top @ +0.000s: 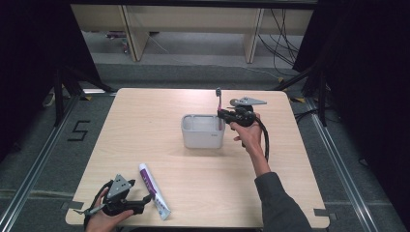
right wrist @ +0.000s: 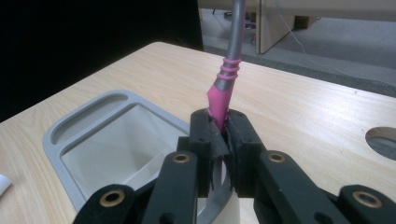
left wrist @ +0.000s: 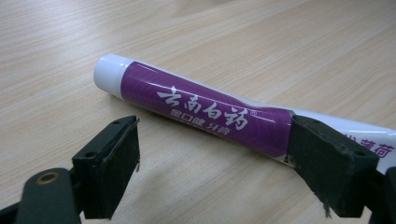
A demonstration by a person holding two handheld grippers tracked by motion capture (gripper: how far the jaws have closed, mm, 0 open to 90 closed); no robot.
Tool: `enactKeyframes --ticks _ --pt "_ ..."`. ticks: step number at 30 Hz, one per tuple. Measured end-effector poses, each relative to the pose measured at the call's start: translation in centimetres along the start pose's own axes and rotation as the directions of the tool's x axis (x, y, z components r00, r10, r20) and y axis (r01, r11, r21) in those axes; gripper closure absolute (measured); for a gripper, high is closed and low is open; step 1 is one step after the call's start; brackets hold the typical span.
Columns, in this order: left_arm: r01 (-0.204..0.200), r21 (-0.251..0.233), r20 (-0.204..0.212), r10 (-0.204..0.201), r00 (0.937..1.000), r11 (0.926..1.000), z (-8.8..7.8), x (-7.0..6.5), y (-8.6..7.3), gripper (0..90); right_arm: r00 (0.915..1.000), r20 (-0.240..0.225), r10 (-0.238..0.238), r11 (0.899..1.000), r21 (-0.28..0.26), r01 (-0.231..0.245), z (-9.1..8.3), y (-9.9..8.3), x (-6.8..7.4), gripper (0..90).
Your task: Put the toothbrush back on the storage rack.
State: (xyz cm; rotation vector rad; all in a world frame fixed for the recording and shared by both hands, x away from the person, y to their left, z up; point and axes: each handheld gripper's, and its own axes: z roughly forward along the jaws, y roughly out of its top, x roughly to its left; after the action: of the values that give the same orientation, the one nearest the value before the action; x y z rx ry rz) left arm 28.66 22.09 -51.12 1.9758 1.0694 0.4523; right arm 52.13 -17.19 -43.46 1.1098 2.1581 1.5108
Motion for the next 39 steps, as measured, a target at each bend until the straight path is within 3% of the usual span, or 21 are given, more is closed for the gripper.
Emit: enactKeyframes --ticks 2,3,6,8,13,15,16,18,19,20,22,23,28,30,33,34,35,36,37,38,39 --pt "-0.001 0.004 -0.004 0.001 1.0 1.0 -0.1 0.0 0.1 16.5 0.9994 0.017 -0.031 0.999 -0.012 0.031 0.0 0.0 -0.2 81.9" --pt "0.006 -0.003 -0.004 -0.006 1.0 1.0 0.0 0.0 0.0 16.5 0.9998 0.004 -0.018 1.0 -0.009 0.018 0.0 -0.1 -0.1 81.7" --pt "-0.003 0.003 -0.002 0.003 1.0 1.0 -0.1 0.0 0.0 16.6 0.9989 0.005 -0.046 0.999 -0.01 0.046 0.0 -0.1 -0.3 80.6" --pt "0.011 -0.01 -0.004 -0.011 0.9999 0.9999 0.0 -0.1 0.1 16.5 0.9998 0.01 -0.014 1.0 0.002 0.014 -0.1 -0.2 -0.1 79.2" --pt "0.002 -0.008 -0.005 -0.002 1.0 1.0 -0.1 0.0 0.1 16.6 0.9995 0.021 -0.025 1.0 0.005 0.025 -0.5 -0.2 0.0 75.0" --pt "0.009 -0.013 -0.005 -0.009 0.9999 0.9999 -0.1 0.0 0.0 16.5 0.9993 0.016 -0.034 0.999 0.002 0.034 -0.8 -0.1 0.1 69.7" --pt "0.003 -0.009 -0.006 -0.003 1.0 1.0 -0.1 0.0 0.0 16.6 0.9987 0.021 -0.047 0.999 0.014 0.047 -1.2 -0.1 0.1 62.1" --pt "0.004 -0.016 -0.006 -0.005 1.0 0.9999 -0.1 0.1 0.0 16.5 0.9993 0.018 -0.034 0.999 0.016 0.034 -1.4 -0.2 0.3 58.6" --pt "0.008 -0.013 -0.008 -0.009 0.9999 0.9999 -0.1 0.0 0.0 16.5 0.9983 0.026 -0.052 0.999 -0.007 0.053 -1.9 -0.2 0.2 52.2" --pt "0.004 -0.01 -0.009 -0.004 1.0 0.9999 -0.1 0.1 0.0 16.5 0.9995 0.023 -0.024 1.0 -0.001 0.024 -2.3 -0.3 0.3 50.1" --pt "-0.009 0.003 -0.011 0.009 0.9999 1.0 -0.3 0.2 0.0 16.5 0.9995 0.022 -0.024 1.0 0.002 0.024 -2.7 -0.3 0.4 48.0" --pt "0.01 -0.012 -0.01 -0.01 0.9999 0.9999 -0.2 0.1 0.0 16.6 0.999 0.025 -0.038 0.999 0.001 0.038 -3.0 -0.4 0.4 46.7" --pt "0.009 -0.008 -0.011 -0.009 0.9999 0.9999 -0.2 0.2 0.0 16.5 0.9979 0.021 -0.062 0.998 0.011 0.061 -4.9 -0.6 0.7 41.1" --pt "0.021 -0.017 -0.013 -0.021 0.9997 0.9996 -0.2 0.1 0.0 16.6 0.9989 0.022 -0.042 0.999 0.012 0.042 -5.5 -1.0 1.0 39.7" --pt "-0.02 0.016 -0.019 0.02 0.9996 0.9997 -0.4 0.4 0.0 16.5 0.9974 0.037 -0.063 0.998 0.016 0.062 -6.3 -1.3 0.9 38.7" --pt "-0.011 0.009 -0.021 0.012 0.9997 0.9999 -0.3 0.3 0.0 16.5 0.9959 0.046 -0.078 0.997 0.023 0.077 -6.6 -1.4 0.8 38.1" --pt "0.008 -0.006 -0.016 -0.008 0.9998 0.9999 -0.2 0.2 0.0 16.5 0.9983 0.039 -0.044 0.998 0.039 0.042 -6.9 -1.6 1.0 37.8" --pt "0.012 -0.008 -0.012 -0.012 0.9999 0.9999 -0.2 0.2 0.0 16.6 0.9977 0.042 -0.053 0.998 0.033 0.052 -7.1 -1.7 0.9 37.5" --pt "-0.013 0.014 -0.012 0.013 0.9998 0.9998 -0.3 0.3 0.0 16.5 0.9962 0.049 -0.072 0.997 0.042 0.07 -7.3 -1.8 0.7 37.0" --pt "-0.012 0.013 -0.012 0.012 0.9999 0.9998 -0.4 0.3 0.0 16.6 0.998 0.051 -0.037 0.999 0.031 0.035 -7.5 -2.0 0.9 36.6" --pt "-0.01 0.008 -0.014 0.01 0.9999 0.9999 -0.4 0.3 0.0 16.6 0.9984 0.045 -0.033 0.999 0.036 0.031 -7.6 -2.2 0.8 36.2"
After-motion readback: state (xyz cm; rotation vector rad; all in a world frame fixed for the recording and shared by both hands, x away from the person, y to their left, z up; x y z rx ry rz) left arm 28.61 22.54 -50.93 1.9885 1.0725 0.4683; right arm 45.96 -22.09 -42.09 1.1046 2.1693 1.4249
